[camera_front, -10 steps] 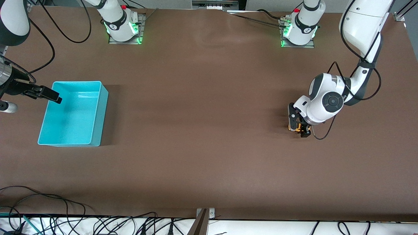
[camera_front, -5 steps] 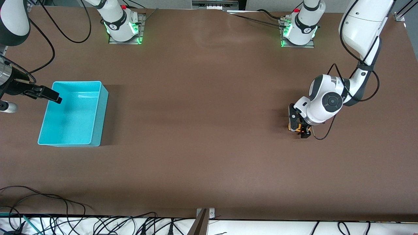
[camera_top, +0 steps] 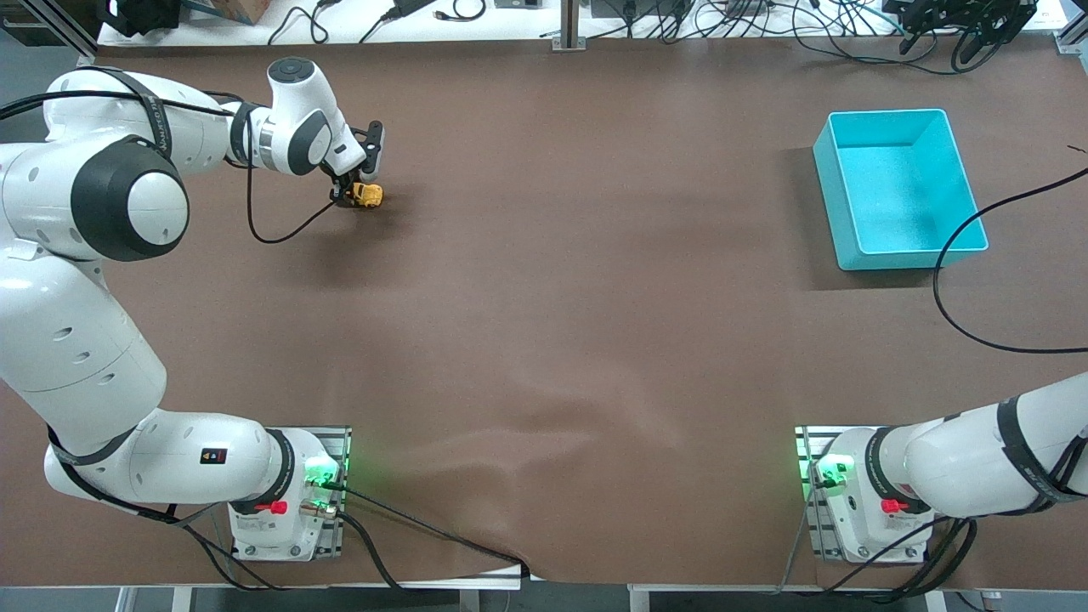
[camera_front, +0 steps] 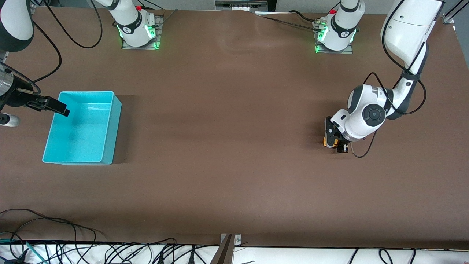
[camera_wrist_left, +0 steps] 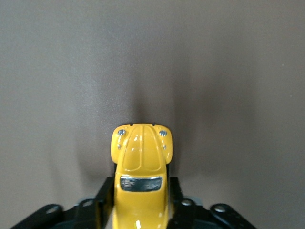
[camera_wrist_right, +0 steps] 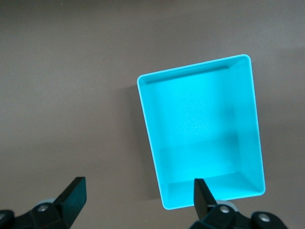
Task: Wind up and store yellow beetle car
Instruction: 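Close the left gripper on the yellow car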
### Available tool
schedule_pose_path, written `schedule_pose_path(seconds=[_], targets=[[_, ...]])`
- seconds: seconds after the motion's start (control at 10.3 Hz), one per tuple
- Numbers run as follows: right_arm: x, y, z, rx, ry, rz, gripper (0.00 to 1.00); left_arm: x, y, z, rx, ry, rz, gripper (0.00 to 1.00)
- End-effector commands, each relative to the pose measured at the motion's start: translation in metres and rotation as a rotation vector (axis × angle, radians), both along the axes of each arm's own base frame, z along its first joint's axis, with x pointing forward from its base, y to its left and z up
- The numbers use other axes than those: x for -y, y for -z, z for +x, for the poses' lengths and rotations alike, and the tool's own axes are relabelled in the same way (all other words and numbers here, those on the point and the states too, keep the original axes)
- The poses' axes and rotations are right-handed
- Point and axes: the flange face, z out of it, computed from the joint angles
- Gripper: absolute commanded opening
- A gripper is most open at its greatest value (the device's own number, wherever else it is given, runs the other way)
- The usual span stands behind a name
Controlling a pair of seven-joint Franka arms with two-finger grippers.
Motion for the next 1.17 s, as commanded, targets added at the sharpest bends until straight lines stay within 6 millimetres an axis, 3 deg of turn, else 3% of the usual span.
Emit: schedule_pose_path(seconds=[0.0,0.49,0.58,0.87,1.07], targets=[[0.003,-0.002,0.002,0.004,-0.011,0.019,1.00,-0.003,-0.003,0.000,0.004,0.047,0.013,0.04],[0.002,-0.002,0.002,0.004,-0.012,0.019,1.00,-0.005,0.000,-0.001,-0.021,0.055,0.020,0.02],[0.003,-0.002,0.002,0.002,-0.011,0.019,1.00,-0.014,0.003,-0.001,-0.027,0.041,0.022,0.02],[0.003,-0.002,0.002,0.002,-0.011,0.019,1.00,-0.066,0.012,0.001,-0.046,0.050,0.014,0.03],[0.003,-0.001,0.002,0.001,-0.011,0.019,1.00,-0.121,0.024,0.004,-0.059,0.059,0.001,0.04]])
